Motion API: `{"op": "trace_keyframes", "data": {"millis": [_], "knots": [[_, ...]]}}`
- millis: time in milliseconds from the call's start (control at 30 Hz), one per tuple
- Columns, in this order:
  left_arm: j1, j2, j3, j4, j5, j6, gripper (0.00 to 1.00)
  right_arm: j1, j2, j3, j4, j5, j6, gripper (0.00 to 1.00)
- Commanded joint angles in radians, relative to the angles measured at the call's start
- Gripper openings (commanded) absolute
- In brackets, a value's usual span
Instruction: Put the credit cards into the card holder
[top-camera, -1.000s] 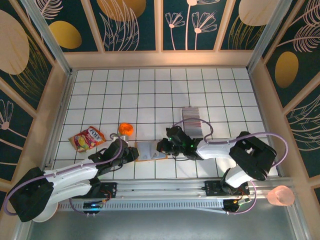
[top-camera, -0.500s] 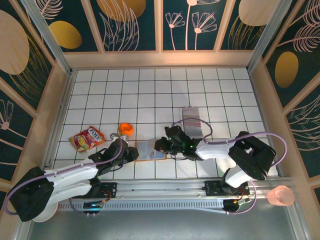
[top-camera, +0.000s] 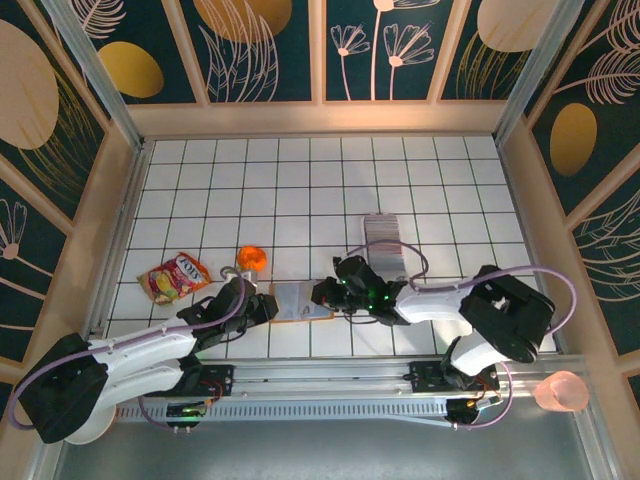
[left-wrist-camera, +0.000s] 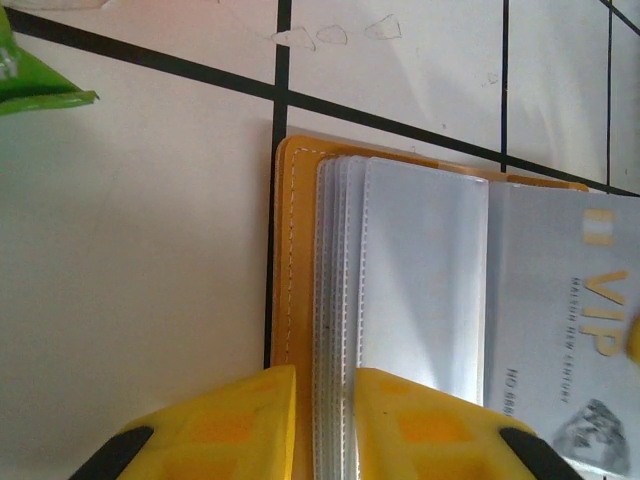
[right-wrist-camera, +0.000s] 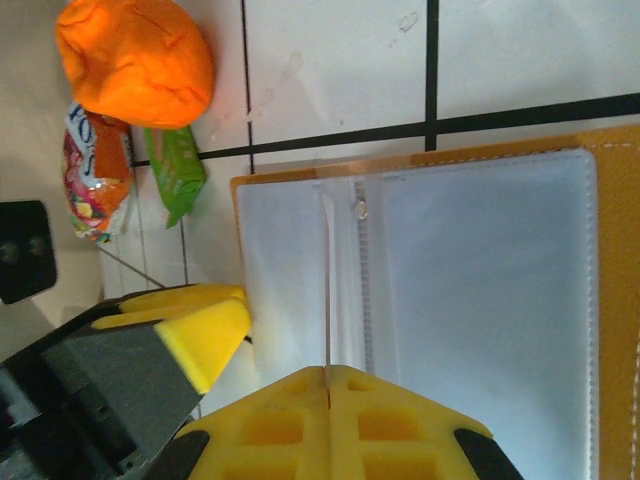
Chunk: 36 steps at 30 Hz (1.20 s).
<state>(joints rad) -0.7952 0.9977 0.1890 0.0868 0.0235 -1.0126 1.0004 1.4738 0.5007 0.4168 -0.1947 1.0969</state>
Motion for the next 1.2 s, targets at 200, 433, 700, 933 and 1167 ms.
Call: {"op": "trace_keyframes", "data": {"millis": [200,433,700,933,1167], "knots": [[-0.007,0.018,0.013,0.008,0.026,0.024,0.24,0.012,-0.044,-0.066,0.074,0.056,0.051,0.00],[-0.007,0.028,0.021,0.005,0.033,0.030,0.22,0.012,0.054,-0.067,0.225,-0.001,0.083,0.00],[-0.007,0.030,0.021,0.001,0.038,0.032,0.21,0.012,0.089,-0.085,0.256,-0.007,0.090,0.00],[-0.007,0.035,0.023,-0.005,0.041,0.032,0.21,-0.007,-0.002,-0.067,0.092,0.025,-0.007,0.00],[-0.006,0.040,0.024,-0.007,0.041,0.032,0.21,-0.028,-0.069,-0.097,0.063,0.056,-0.033,0.00]]}}
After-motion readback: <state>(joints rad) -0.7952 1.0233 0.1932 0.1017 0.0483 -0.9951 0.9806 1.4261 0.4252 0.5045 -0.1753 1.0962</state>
